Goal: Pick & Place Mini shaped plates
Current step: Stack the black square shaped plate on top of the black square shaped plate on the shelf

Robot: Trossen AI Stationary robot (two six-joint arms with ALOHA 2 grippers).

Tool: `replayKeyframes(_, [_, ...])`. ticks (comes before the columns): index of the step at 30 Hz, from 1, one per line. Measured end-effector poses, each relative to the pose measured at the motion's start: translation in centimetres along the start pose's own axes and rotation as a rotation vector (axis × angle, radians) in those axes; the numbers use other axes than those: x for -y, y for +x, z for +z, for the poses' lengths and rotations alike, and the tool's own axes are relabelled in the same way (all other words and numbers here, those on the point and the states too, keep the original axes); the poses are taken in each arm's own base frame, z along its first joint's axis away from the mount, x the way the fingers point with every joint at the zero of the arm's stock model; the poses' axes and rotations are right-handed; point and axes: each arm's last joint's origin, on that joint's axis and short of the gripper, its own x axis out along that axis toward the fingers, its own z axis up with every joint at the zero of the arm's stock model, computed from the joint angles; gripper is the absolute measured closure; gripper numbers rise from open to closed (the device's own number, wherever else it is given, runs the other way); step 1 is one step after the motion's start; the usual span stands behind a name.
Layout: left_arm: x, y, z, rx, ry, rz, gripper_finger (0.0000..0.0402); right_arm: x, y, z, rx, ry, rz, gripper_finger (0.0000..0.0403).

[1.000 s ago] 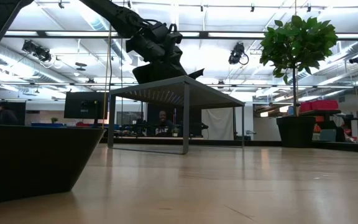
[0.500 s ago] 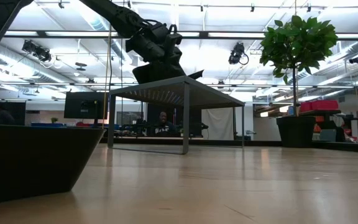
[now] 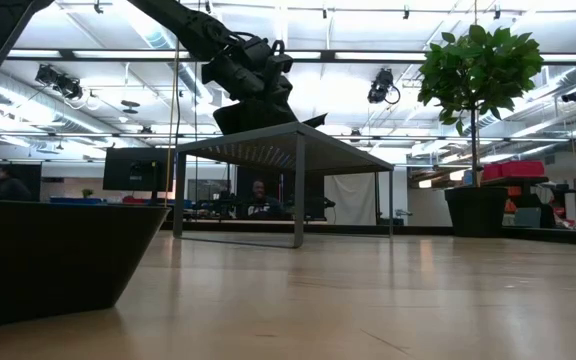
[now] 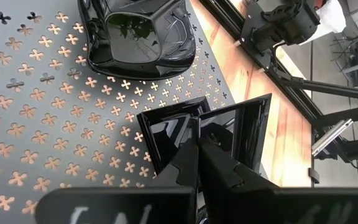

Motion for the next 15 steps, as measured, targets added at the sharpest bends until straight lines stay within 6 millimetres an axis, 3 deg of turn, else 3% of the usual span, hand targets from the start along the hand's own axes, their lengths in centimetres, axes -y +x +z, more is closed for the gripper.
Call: replayKeyframes(15, [-0.04,0.00,0.03,0.005,0.016,0.014,0.0392,0.00,-0.01,0.00,0.000,0.000,0.000,0.0383])
